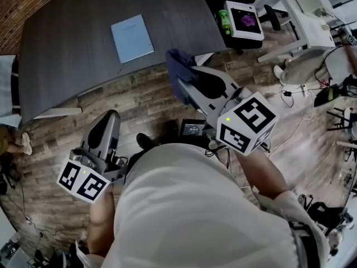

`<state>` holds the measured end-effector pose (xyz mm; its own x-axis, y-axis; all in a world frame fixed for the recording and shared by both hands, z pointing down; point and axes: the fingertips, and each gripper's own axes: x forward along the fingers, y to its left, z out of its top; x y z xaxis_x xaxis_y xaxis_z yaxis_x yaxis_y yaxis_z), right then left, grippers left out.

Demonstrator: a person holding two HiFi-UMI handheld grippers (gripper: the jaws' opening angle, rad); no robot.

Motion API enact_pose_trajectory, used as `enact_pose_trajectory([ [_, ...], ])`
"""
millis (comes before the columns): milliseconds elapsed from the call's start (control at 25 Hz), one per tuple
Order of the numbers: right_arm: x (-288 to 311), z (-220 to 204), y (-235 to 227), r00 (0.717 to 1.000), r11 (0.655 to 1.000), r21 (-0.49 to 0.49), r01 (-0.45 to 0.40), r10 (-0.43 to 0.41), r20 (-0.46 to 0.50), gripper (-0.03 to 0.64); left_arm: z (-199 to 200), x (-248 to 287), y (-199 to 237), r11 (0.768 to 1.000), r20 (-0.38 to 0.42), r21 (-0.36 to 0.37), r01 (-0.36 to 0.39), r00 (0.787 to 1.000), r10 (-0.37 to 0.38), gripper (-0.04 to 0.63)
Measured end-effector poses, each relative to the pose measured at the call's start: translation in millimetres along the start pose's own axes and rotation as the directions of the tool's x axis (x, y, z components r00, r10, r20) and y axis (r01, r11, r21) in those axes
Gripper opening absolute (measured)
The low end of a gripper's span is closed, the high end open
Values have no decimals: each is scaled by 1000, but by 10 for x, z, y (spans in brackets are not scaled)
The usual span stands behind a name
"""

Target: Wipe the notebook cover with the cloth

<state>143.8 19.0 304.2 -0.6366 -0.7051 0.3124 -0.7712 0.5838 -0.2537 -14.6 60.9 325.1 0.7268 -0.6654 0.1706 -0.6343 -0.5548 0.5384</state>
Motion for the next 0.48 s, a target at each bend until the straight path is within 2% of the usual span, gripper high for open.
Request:
enact_pose_trajectory([
  [480, 15, -120, 262, 999, 999, 14, 33, -33, -8, 78, -47, -207, 42, 998, -14, -16, 53, 998, -54, 11],
])
